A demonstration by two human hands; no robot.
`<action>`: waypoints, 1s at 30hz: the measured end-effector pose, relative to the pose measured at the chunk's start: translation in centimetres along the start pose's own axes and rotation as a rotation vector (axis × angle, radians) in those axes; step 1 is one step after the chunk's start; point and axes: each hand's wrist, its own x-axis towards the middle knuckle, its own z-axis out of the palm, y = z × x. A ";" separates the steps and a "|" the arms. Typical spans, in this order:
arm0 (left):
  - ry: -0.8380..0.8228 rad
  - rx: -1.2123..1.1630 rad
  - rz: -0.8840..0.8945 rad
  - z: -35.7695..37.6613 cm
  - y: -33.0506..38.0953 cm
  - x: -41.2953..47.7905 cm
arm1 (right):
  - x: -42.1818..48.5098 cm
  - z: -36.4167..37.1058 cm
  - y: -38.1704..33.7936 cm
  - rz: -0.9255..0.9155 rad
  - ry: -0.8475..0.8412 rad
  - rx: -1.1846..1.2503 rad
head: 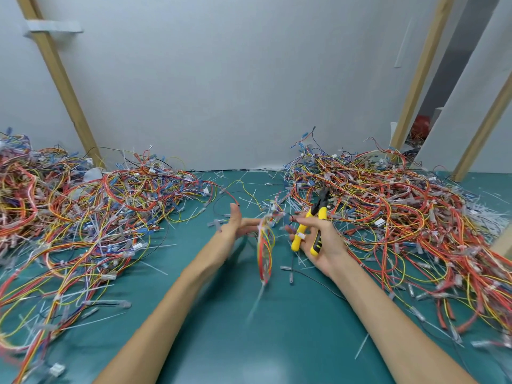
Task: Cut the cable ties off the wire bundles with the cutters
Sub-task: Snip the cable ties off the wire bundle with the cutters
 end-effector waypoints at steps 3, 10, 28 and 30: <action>-0.056 -0.158 -0.042 -0.2 0.1 -0.2 | -0.1 0.3 0.3 0.018 -0.109 -0.047; -0.093 -0.032 0.108 0.5 -0.2 -0.5 | -0.2 0.4 0.6 0.124 -0.166 0.129; -0.228 0.533 0.221 -0.1 -0.6 -0.5 | -0.4 0.4 0.2 0.139 -0.158 0.348; -0.219 0.499 0.223 -0.6 -0.3 -0.5 | -0.5 0.3 0.2 0.144 -0.164 0.359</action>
